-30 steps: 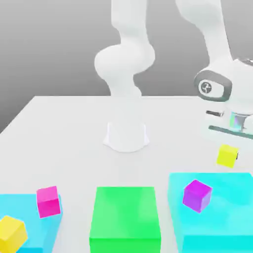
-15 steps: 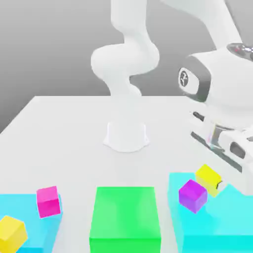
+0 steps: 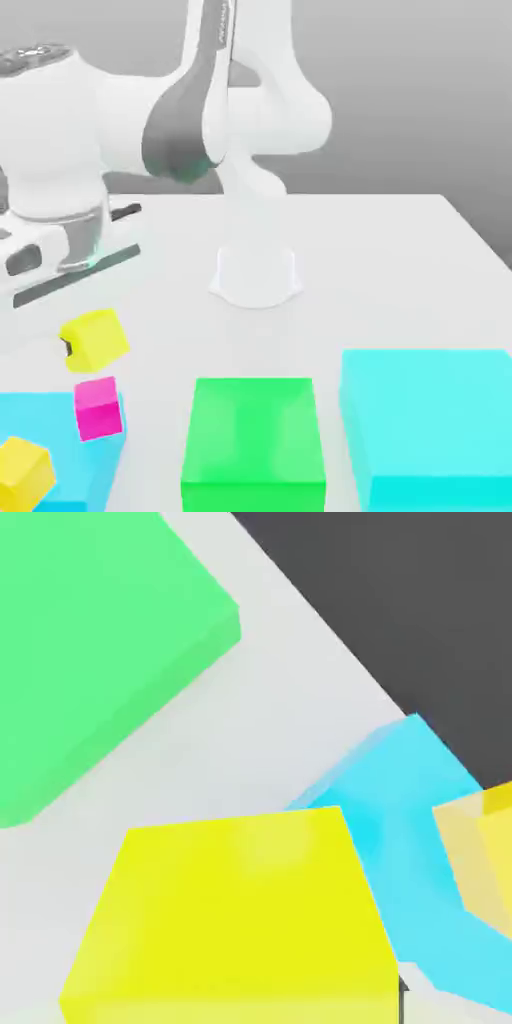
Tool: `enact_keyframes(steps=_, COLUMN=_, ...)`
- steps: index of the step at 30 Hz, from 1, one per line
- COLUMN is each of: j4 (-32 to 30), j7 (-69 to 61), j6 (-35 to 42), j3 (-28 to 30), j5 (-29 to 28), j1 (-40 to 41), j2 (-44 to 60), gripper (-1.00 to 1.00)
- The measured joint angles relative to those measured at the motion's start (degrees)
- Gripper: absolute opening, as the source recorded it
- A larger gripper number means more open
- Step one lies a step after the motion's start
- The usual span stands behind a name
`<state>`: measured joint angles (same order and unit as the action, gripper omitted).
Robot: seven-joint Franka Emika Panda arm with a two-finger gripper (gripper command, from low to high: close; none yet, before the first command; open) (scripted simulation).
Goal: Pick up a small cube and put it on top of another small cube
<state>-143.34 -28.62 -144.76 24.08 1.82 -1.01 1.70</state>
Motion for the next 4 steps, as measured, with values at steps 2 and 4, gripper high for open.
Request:
enact_keyframes(steps=2, j4=-0.5, j7=-1.2, j6=-2.8, j3=-0.2, j5=1.6, j1=0.3, j2=2.5, gripper=1.0)
enact_keyframes(steps=4, j4=-0.5, j7=-1.2, j6=-2.8, j3=-0.2, j5=1.6, j1=0.3, j2=2.5, gripper=1.0)
